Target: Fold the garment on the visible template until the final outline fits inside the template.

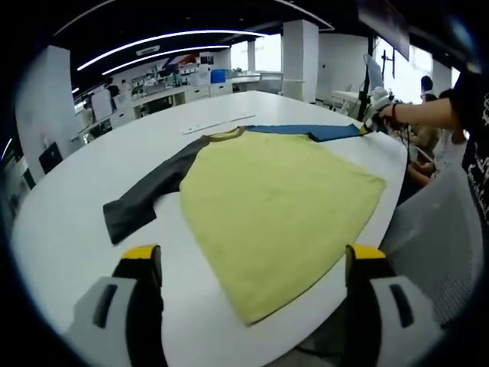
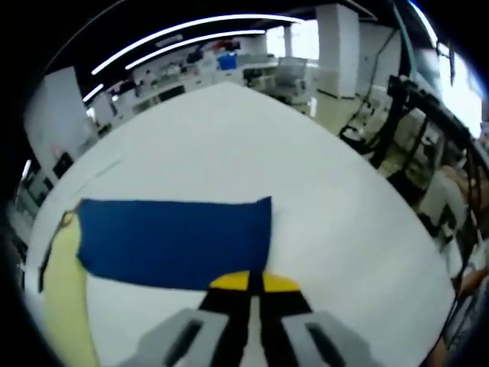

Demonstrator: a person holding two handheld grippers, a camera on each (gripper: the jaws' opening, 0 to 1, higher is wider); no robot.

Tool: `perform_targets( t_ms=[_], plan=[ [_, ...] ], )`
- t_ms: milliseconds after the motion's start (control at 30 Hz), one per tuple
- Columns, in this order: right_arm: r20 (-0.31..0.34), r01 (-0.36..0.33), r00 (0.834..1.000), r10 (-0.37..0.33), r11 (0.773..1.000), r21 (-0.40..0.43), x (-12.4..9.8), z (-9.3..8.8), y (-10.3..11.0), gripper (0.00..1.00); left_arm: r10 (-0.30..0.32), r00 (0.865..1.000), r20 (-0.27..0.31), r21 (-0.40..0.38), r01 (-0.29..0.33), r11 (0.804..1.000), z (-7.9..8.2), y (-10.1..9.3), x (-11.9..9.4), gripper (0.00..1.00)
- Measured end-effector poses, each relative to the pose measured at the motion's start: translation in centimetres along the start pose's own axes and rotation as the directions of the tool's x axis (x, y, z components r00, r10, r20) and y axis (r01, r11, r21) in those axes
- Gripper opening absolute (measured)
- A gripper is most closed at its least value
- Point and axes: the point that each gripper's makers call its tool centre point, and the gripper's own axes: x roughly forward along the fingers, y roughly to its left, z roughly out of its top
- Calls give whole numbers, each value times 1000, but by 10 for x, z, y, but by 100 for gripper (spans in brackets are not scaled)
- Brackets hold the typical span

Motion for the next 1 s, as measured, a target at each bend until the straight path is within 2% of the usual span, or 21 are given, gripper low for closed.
perform_targets(
  t_ms=[67,200,267,400,467,533,667,867,1000],
  plan=[
    [4,-5,1000,5,1000,3,-3,0,3,0,0,1000,7,-7,0,1000,1,1,-1,98],
    [13,-18,1000,18,1000,-7,0,13,3,0,-8,1000,16,-13,8,1000,2,0,-2,99],
    [22,-26,999,26,1000,-8,-13,11,14,0,-10,1000,15,-11,10,1000,2,0,-2,99],
    [43,-53,998,54,998,-32,-4,30,18,0,-14,1000,18,-11,14,1000,2,-2,-2,99],
    [52,-66,996,68,997,-40,-20,26,35,0,-16,1000,20,-12,17,1000,2,-3,-3,99],
    [60,-79,995,82,996,-52,-14,36,36,0,-18,1000,20,-13,18,1000,2,-3,-3,99],
    [71,-108,991,113,991,-81,-20,43,55,0,-17,1000,26,-17,18,1000,2,-4,-5,99],
    [71,-137,987,146,983,-118,-14,57,72,0,-9,999,32,-25,9,1000,1,-2,-7,99],
    [65,-157,984,167,978,-137,-23,53,92,0,-9,999,34,-31,10,999,0,-2,-8,99]
  ],
)
